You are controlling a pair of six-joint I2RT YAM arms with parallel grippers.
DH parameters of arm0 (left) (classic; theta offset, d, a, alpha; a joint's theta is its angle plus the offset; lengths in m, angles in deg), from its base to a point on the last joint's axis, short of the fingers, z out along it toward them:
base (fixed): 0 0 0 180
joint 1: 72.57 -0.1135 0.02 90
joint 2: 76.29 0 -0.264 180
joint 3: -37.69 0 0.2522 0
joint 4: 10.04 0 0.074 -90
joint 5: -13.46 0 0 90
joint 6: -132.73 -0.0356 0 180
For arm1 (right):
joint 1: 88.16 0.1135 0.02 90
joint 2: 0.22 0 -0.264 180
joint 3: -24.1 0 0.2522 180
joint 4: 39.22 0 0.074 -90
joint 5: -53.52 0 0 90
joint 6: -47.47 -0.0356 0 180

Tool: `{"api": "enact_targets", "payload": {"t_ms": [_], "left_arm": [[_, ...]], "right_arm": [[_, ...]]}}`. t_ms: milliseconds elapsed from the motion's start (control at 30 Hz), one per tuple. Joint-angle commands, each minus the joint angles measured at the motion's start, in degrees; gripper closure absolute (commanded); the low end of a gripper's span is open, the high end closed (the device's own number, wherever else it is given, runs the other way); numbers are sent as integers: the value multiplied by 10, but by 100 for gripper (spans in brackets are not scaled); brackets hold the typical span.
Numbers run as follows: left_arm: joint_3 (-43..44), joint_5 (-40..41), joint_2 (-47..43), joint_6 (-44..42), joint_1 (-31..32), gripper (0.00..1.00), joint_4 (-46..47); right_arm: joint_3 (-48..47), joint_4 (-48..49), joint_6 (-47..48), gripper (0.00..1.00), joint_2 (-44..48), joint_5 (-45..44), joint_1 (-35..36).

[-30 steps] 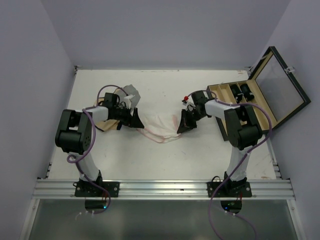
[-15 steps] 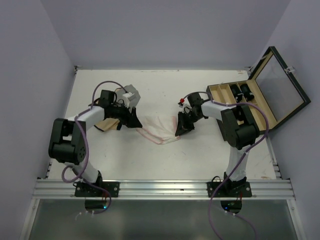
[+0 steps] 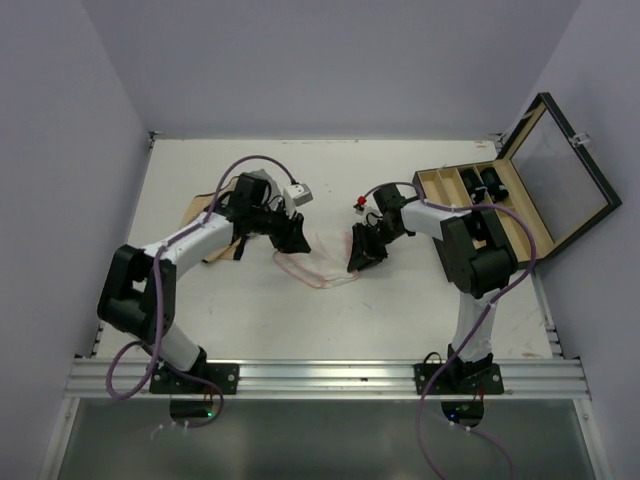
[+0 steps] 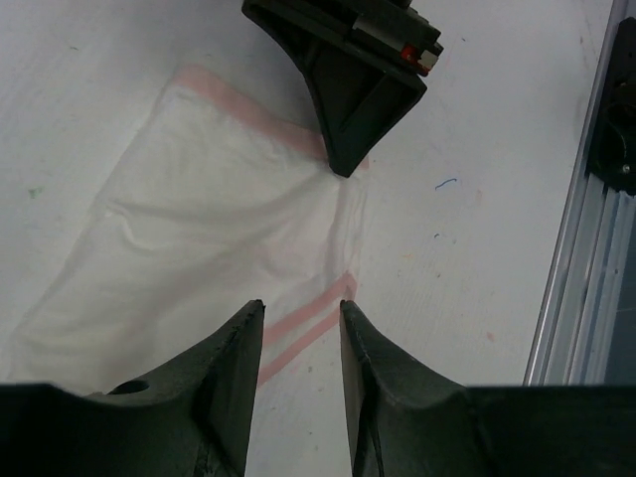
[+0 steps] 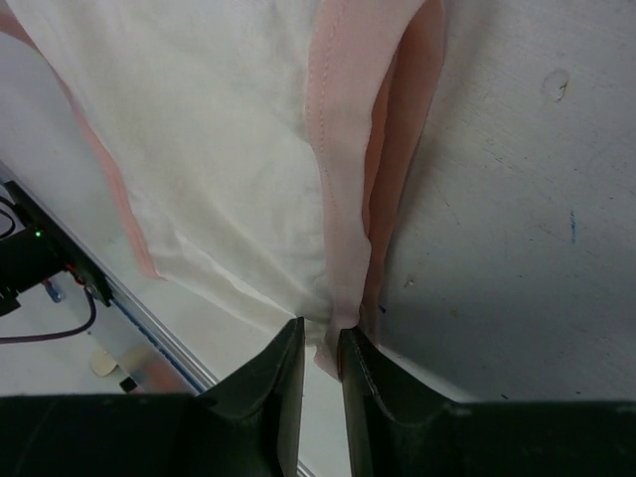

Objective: Roll the underwear
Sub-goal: Fold the underwear

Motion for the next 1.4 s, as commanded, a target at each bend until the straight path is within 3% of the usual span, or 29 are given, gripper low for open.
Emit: {"api": "enact_targets", "payload": {"t_ms": [0, 167, 433, 667, 767, 833, 1033, 1100, 1167, 1367], "left_arm": [[-8, -10, 39, 78, 33, 60, 79], [-22, 12, 68, 84, 84, 53, 120], [-14, 48, 142, 73, 107, 53, 96], [-16, 48, 186, 25, 112, 68, 35], [-20, 59, 181, 4, 113, 69, 19], [-21, 63, 175, -4, 113, 69, 16], [-24, 63, 168, -14, 115, 61, 16], [-29, 59, 157, -19, 116, 57, 18], [-34, 57, 146, -26, 118, 48, 23], [-39, 44, 62, -28, 118, 35, 44]], "right_arm": [[7, -3, 24, 74, -12, -41, 5], [6, -3, 25, 74, -21, -39, 5], [6, -4, 28, 74, -27, -40, 5], [-12, -26, 36, 71, -3, -45, 2], [-36, -42, 38, 57, 34, -57, -12], [-63, -51, 41, 55, 50, -60, -20], [-100, -1, 8, 64, 78, -24, -29], [-102, 31, -18, 73, 66, -2, -28], [-94, 70, -39, 79, 50, 16, -25], [-61, 191, -126, 82, 6, 49, -19]]}}
